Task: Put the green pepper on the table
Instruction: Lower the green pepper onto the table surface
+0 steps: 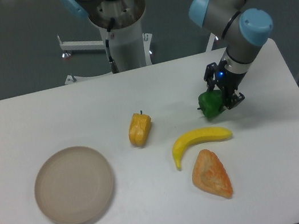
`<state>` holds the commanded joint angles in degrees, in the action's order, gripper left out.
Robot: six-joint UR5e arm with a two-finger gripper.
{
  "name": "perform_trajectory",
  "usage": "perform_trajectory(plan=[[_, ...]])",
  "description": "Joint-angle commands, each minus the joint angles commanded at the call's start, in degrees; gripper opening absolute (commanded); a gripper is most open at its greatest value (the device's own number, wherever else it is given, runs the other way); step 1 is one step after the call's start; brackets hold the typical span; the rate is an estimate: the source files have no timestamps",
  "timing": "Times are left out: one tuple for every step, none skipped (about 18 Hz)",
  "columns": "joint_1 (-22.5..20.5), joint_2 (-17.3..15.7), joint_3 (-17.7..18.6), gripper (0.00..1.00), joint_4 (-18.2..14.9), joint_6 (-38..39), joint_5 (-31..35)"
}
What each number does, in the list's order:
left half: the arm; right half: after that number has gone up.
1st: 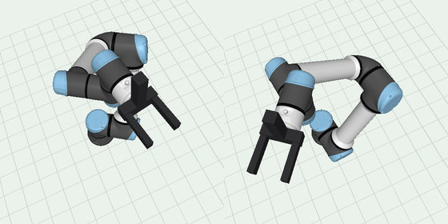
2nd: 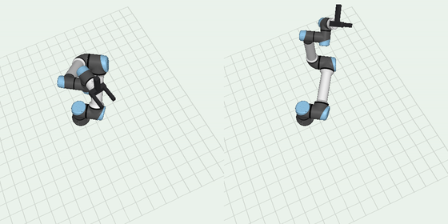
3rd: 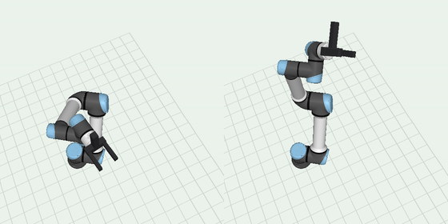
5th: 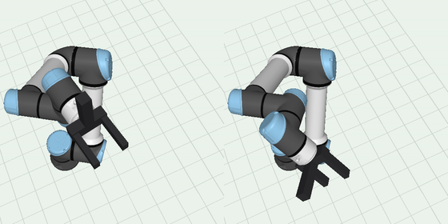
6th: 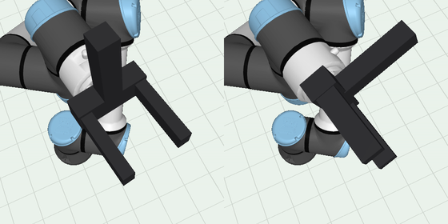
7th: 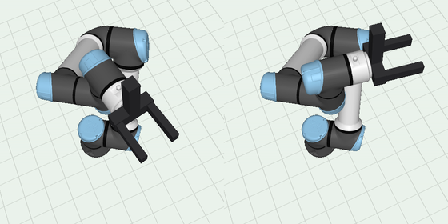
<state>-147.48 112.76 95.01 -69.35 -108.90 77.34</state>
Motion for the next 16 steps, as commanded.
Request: perform_trajectory(plan=[[0.0,0.0,0.0,0.41,0.0,0.26,0.0],[0.09,0.0,0.09,0.41,0.0,0.53,0.0],[0.09,0.0,0.09,0.41,0.0,0.62,0.0],[0.17,0.09,0.0,0.41,0.0,0.71,0.0],[0.26,0.09,0.0,0.41,0.0,1.32,0.0],[0.52,0.0,0.0,0.41,0.0,2.02,0.0],[0.61,0.09,0.0,0.41,0.0,2.46,0.0],[0.62,0.09,0.09,0.41,0.09,2.64,0.09],[0.7,0.17,0.09,0.41,0.09,2.64,0.09],[0.88,0.18,0.09,0.41,0.09,2.9,0.09],[1.23,0.26,0.09,0.41,0.09,3.6,0.17],[1.32,0.26,0.09,0.41,0.09,3.96,0.17],[1.32,0.26,0.09,0.41,0.09,4.05,0.17],[1.32,0.35,0.09,0.41,0.09,4.13,0.17],[1.32,0.35,0.09,0.41,0.09,4.22,0.17],[1.41,0.35,0.09,0.41,0.09,4.22,0.17]])
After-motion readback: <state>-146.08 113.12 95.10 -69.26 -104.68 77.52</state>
